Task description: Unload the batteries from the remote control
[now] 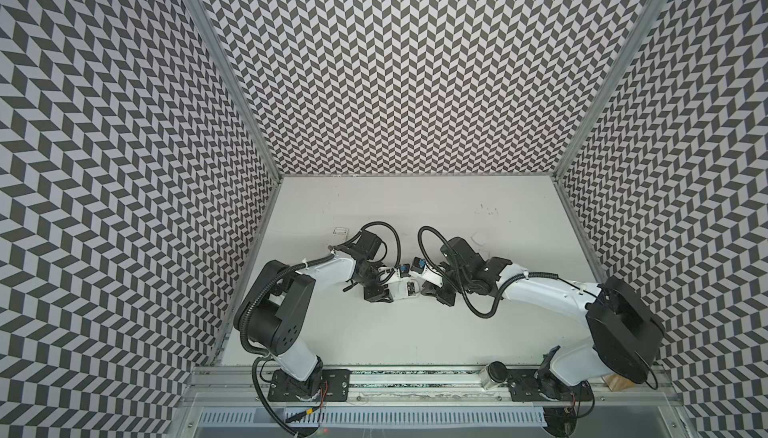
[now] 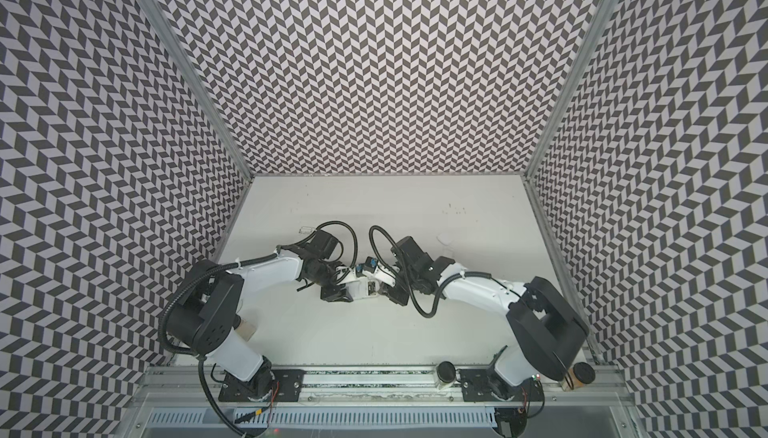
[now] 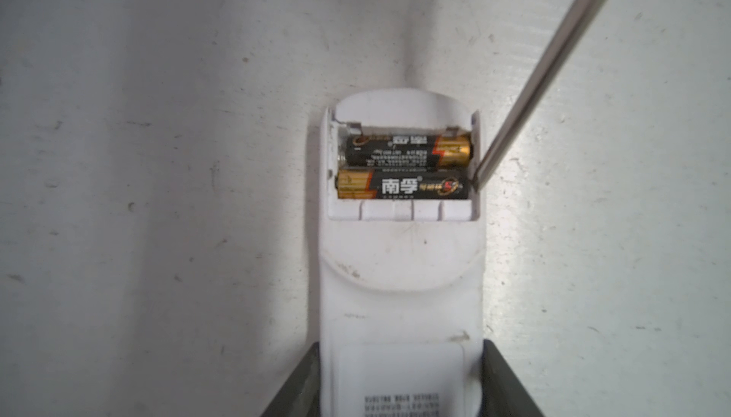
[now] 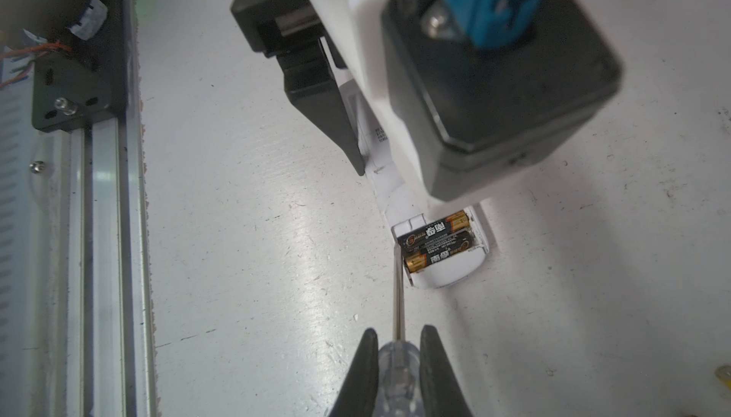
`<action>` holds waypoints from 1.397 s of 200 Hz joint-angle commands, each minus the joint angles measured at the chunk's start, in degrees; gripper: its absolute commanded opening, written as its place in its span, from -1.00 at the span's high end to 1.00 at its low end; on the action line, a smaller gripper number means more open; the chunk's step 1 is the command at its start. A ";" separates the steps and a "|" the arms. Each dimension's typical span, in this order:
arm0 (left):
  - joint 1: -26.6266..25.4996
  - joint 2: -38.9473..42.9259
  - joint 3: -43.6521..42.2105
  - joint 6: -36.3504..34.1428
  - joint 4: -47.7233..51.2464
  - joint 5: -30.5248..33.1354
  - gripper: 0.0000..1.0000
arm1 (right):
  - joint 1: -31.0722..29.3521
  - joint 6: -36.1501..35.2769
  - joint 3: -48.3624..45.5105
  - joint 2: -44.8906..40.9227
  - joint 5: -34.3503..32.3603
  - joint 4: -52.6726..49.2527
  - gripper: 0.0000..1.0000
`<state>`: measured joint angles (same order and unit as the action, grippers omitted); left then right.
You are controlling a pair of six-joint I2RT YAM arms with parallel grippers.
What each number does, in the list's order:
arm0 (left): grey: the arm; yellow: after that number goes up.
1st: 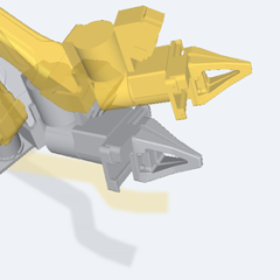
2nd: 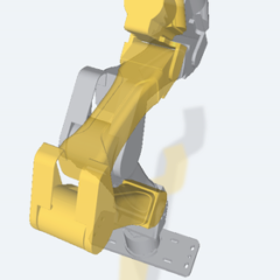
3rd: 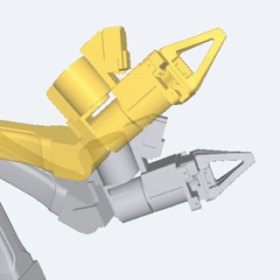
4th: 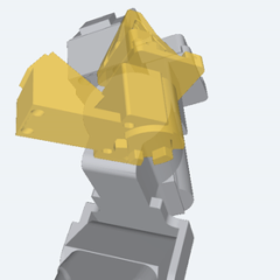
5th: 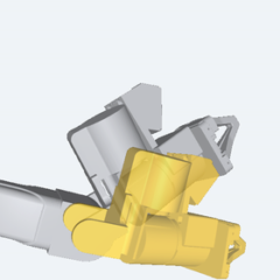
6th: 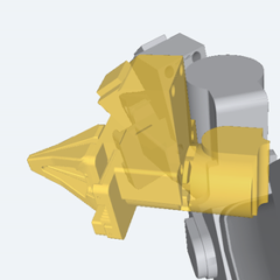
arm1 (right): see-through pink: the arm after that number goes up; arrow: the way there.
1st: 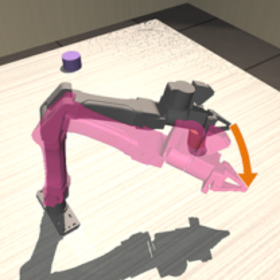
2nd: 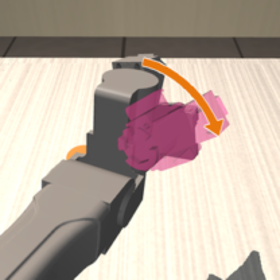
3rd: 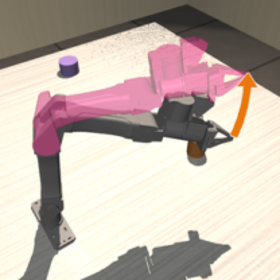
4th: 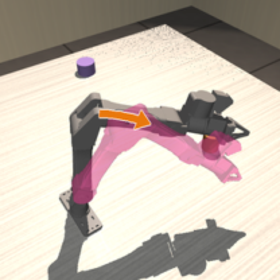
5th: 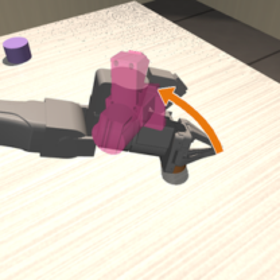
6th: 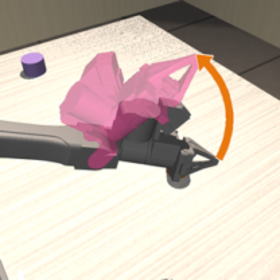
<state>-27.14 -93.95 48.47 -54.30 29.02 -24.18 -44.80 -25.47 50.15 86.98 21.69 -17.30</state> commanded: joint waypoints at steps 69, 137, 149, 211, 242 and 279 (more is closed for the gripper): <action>-0.47 -1.83 -0.56 -0.19 3.20 -0.22 -0.02 | 0.16 -1.82 2.10 2.38 0.25 -1.42 1.00; -0.47 -1.79 -0.47 -0.19 3.42 -0.42 -0.02 | -1.12 1.84 -3.41 0.01 -8.23 11.01 1.00; -0.47 -1.87 -0.35 -0.18 3.42 -0.44 -0.02 | -1.53 2.91 -4.60 -0.94 -10.76 13.93 1.00; -0.46 -2.00 -0.30 -0.35 3.68 -0.69 -0.02 | -4.11 6.80 -10.21 -5.12 -21.17 28.63 1.00; -0.47 -1.94 -0.52 -0.45 3.59 -0.78 -0.02 | -4.42 6.45 -11.30 -6.85 -22.92 31.00 1.00; -0.46 -1.85 -0.55 -0.54 3.59 -0.78 -0.02 | -4.42 6.79 -11.93 -8.01 -23.77 32.77 1.00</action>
<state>-26.96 -94.06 48.56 -53.63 28.62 -23.55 -50.35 -18.90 37.89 80.90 7.70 0.40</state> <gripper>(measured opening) 0.522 0.157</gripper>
